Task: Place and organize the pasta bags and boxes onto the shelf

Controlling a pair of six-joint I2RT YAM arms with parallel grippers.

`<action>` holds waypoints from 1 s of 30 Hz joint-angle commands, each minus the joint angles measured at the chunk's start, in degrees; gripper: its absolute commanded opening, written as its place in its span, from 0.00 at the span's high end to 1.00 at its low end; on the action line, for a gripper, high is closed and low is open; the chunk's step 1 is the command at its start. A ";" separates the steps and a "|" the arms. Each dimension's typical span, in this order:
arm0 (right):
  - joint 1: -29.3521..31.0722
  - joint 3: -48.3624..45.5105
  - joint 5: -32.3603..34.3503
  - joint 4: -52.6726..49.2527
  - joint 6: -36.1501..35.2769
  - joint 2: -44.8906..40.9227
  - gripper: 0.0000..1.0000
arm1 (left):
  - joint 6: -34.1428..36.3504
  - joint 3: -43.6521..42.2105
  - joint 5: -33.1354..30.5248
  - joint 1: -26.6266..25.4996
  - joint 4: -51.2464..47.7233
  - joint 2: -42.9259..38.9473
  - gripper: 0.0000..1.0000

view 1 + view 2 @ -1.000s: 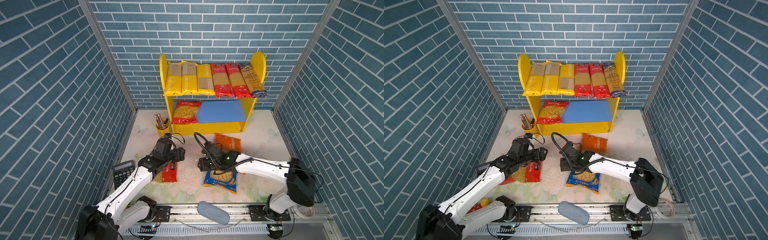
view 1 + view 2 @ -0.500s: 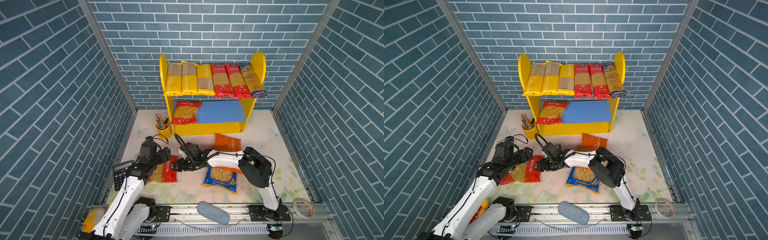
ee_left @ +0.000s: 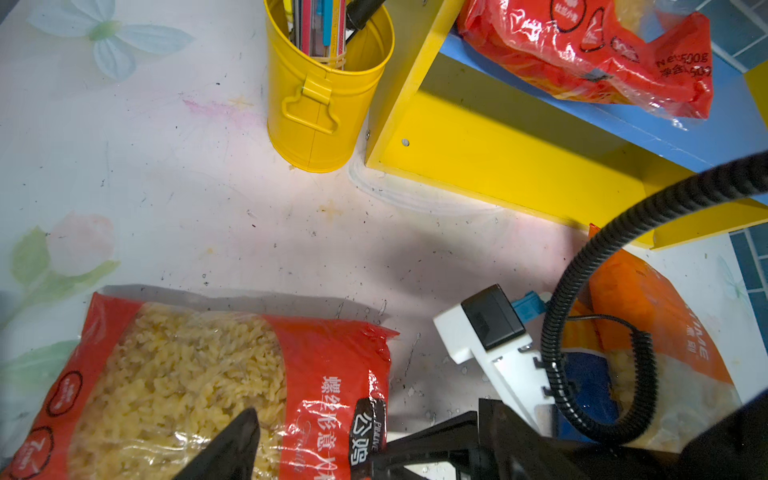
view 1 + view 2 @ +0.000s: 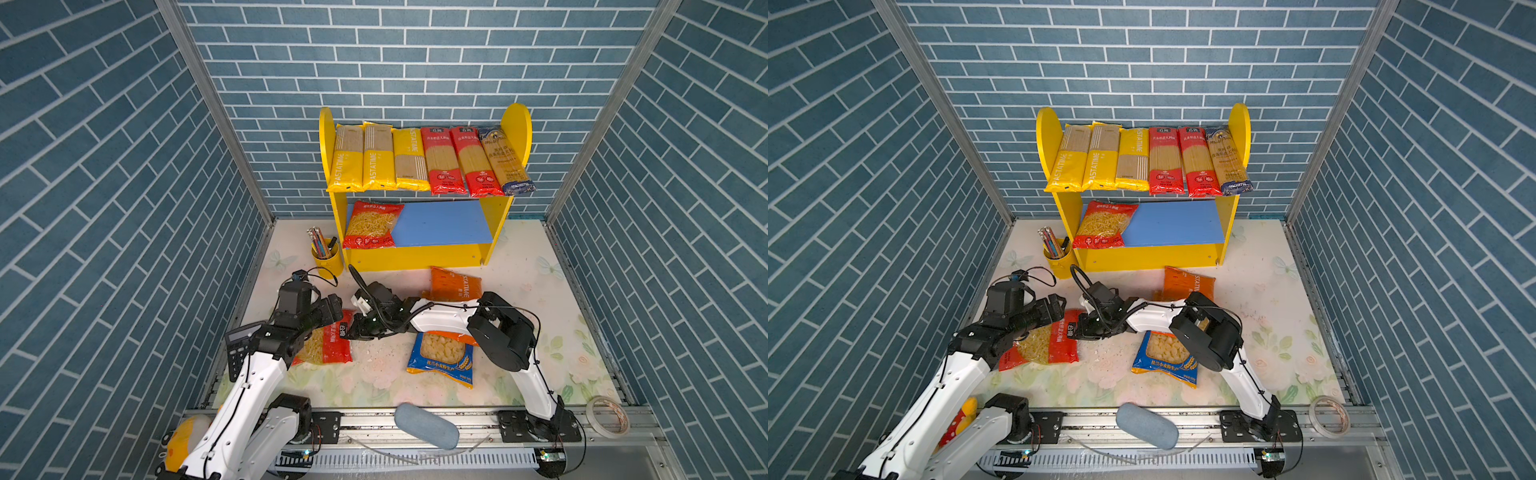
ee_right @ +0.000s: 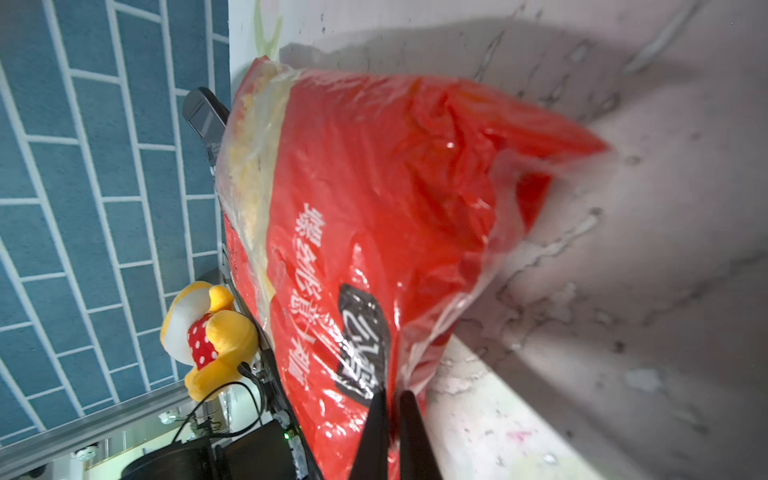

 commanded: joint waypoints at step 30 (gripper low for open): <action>-4.92 -0.29 48.11 -28.82 -33.04 -19.81 0.72 | -2.44 -2.92 4.44 -8.89 16.80 21.36 0.19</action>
